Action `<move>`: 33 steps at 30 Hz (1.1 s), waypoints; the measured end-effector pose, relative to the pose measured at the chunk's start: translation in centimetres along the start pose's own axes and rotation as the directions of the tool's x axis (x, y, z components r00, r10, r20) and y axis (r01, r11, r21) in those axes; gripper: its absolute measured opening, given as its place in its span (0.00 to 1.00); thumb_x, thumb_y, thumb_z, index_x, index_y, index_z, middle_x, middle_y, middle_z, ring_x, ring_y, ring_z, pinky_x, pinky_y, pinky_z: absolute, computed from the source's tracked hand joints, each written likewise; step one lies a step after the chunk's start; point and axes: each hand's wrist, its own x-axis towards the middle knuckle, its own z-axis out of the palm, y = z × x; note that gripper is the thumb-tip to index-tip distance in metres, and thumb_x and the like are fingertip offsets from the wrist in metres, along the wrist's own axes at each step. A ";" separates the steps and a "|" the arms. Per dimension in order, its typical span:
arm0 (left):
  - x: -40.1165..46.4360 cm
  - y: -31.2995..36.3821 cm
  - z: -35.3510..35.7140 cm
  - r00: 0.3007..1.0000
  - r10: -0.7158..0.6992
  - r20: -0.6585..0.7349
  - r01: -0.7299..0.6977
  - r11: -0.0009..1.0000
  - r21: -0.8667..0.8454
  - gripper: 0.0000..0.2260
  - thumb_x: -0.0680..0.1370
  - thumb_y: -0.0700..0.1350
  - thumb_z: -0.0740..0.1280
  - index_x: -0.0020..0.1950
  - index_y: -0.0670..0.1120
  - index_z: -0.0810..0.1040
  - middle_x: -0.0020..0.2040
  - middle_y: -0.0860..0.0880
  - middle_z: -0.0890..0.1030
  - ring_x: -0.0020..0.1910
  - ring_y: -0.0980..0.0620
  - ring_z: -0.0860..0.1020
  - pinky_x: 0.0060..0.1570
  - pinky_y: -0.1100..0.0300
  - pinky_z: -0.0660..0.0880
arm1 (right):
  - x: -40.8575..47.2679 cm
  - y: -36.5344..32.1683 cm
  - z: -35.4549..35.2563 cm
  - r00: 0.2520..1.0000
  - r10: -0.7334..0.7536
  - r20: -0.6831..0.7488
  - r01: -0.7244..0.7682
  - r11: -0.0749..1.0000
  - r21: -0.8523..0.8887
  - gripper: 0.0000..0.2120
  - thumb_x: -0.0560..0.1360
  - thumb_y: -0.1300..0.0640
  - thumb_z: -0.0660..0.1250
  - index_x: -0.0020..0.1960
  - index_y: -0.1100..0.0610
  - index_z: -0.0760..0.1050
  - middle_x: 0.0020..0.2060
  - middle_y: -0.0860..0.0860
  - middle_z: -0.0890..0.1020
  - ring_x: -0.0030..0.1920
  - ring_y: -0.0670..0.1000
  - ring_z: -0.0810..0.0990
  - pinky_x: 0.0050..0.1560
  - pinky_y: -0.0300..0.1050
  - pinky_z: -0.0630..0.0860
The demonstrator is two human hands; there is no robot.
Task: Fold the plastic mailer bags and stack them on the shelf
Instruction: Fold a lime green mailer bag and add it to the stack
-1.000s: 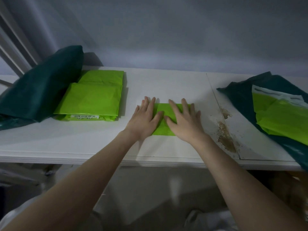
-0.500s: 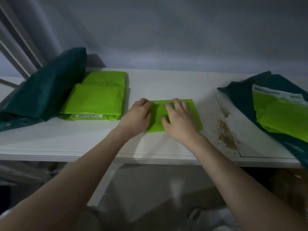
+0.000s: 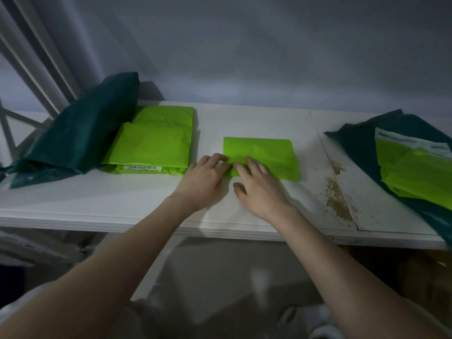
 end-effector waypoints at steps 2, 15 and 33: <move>-0.2 0.4 0.5 1.000 0.003 0.006 -0.004 0.998 0.060 0.35 0.69 0.54 0.38 0.68 0.46 0.70 0.66 0.47 0.71 0.61 0.43 0.72 0.51 0.49 0.71 | 0.0 -0.2 0.1 1.000 0.009 0.007 -0.009 1.000 -0.018 0.24 0.79 0.50 0.54 0.74 0.53 0.58 0.75 0.58 0.55 0.75 0.58 0.54 0.74 0.52 0.54; -0.2 3.1 2.1 0.990 -0.141 -0.018 0.142 0.970 0.199 0.23 0.81 0.53 0.50 0.76 0.51 0.54 0.71 0.51 0.67 0.67 0.46 0.68 0.63 0.48 0.62 | -0.6 -0.5 -0.4 0.998 0.006 -0.069 -0.016 0.990 -0.142 0.22 0.78 0.52 0.56 0.70 0.57 0.65 0.66 0.51 0.69 0.65 0.55 0.66 0.58 0.51 0.66; 0.2 3.8 1.9 0.984 -0.162 -0.077 0.174 0.969 0.177 0.30 0.73 0.53 0.41 0.62 0.46 0.75 0.55 0.47 0.80 0.52 0.42 0.78 0.52 0.49 0.69 | -2.2 3.3 -1.6 0.991 0.129 -0.046 -0.134 0.985 -0.108 0.18 0.79 0.52 0.54 0.64 0.61 0.69 0.61 0.54 0.72 0.61 0.55 0.68 0.55 0.51 0.70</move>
